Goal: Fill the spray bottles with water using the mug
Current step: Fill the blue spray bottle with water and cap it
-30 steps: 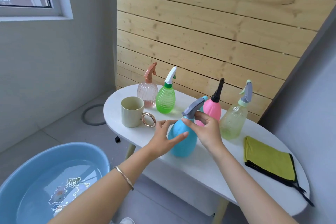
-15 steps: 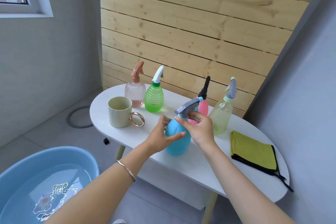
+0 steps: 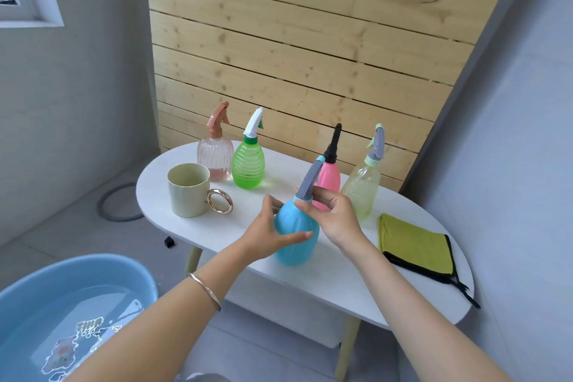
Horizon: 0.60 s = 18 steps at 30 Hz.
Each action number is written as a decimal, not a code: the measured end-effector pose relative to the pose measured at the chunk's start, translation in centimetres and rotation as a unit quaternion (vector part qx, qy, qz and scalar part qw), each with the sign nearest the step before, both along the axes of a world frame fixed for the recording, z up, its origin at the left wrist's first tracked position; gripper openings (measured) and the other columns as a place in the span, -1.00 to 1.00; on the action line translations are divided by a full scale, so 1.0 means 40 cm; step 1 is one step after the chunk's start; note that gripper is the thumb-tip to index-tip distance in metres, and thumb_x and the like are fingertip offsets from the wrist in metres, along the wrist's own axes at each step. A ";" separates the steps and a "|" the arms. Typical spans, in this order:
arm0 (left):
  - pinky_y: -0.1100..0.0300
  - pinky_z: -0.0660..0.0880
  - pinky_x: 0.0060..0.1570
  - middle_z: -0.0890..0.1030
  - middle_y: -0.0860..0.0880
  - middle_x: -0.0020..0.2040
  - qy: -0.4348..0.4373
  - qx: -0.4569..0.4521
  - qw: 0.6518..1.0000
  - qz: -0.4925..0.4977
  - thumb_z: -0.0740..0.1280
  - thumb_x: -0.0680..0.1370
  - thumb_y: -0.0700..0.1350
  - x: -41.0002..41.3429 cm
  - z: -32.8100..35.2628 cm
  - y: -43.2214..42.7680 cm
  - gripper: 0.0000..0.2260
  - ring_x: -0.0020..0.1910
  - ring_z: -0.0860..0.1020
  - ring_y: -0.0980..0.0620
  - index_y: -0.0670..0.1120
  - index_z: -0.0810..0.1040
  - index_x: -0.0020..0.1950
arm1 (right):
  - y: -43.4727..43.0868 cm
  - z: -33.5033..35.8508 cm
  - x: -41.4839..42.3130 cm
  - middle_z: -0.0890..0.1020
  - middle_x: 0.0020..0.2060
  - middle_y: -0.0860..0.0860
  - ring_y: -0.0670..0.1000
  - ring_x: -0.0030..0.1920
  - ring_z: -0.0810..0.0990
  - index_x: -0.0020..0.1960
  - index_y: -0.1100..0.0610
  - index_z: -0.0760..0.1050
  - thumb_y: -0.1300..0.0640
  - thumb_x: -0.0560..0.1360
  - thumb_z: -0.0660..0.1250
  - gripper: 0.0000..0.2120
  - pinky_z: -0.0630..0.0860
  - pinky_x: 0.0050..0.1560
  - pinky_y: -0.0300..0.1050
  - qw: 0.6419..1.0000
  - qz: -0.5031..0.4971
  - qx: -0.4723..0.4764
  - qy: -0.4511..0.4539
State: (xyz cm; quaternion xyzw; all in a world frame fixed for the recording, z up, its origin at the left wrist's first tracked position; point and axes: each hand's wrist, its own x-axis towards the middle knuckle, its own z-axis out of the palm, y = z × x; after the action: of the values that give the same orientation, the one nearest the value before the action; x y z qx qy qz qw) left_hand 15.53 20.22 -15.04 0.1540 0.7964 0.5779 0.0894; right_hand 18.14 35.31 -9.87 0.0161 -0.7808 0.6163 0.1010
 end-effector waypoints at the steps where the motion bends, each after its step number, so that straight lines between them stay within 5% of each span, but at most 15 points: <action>1: 0.11 0.52 0.11 0.45 -0.04 0.17 0.000 -0.001 1.000 0.011 0.60 0.33 0.01 0.003 0.004 0.012 -0.36 0.14 0.49 0.01 -0.09 0.24 0.17 | -0.001 -0.002 0.002 0.67 0.04 -0.08 -0.15 0.15 0.59 0.10 0.08 0.62 0.20 0.40 0.49 -0.72 0.42 0.33 -0.03 1.000 -0.013 0.001 0.011; 8: 0.24 0.29 0.28 0.28 -0.05 0.22 0.013 -0.035 0.999 -0.008 0.62 0.31 0.05 0.001 -0.003 0.033 -0.06 0.27 0.34 0.06 0.15 0.12 0.52 | 0.010 0.013 0.008 0.64 -0.04 -0.23 -0.25 0.10 0.58 -0.02 -0.12 0.57 0.21 0.42 0.47 -0.74 0.43 0.30 -0.13 1.000 -0.001 0.011 0.016; 12: 0.27 0.39 0.23 0.38 0.04 0.32 -0.005 -0.009 0.999 -0.044 0.65 0.26 0.00 -0.011 -0.017 0.019 -0.25 0.31 0.38 0.10 0.12 0.34 0.34 | 0.054 0.023 0.005 0.64 0.11 -0.10 -0.13 0.20 0.56 0.11 -0.01 0.57 0.20 0.49 0.39 -0.78 0.41 0.31 -0.16 0.997 0.074 0.024 -0.022; 15: 0.44 0.48 -0.11 0.53 0.03 0.20 -0.016 0.025 0.999 -0.038 0.65 0.28 -0.11 -0.011 -0.018 0.026 -0.40 0.17 0.52 0.05 0.08 0.37 0.14 | 0.054 0.008 0.001 0.65 0.10 -0.02 -0.09 0.17 0.57 0.14 0.09 0.57 0.22 0.49 0.39 -0.76 0.43 0.26 -0.17 0.999 0.044 0.022 0.003; 18: 0.36 0.50 -0.12 0.52 0.08 0.18 -0.005 0.044 0.999 -0.017 0.66 0.25 -0.06 0.000 -0.018 0.043 -0.41 0.13 0.53 0.09 0.11 0.36 0.09 | 0.044 -0.011 0.004 0.66 0.07 -0.06 -0.11 0.15 0.59 0.14 0.07 0.58 0.18 0.46 0.43 -0.74 0.46 0.26 -0.12 0.999 -0.003 0.023 0.036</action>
State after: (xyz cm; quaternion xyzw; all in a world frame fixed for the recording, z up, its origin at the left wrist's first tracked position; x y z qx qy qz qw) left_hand 15.53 21.93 -15.74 0.1687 0.7667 0.6119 0.0963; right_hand 18.29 37.06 -10.33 0.0381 -0.7905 0.5973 0.1300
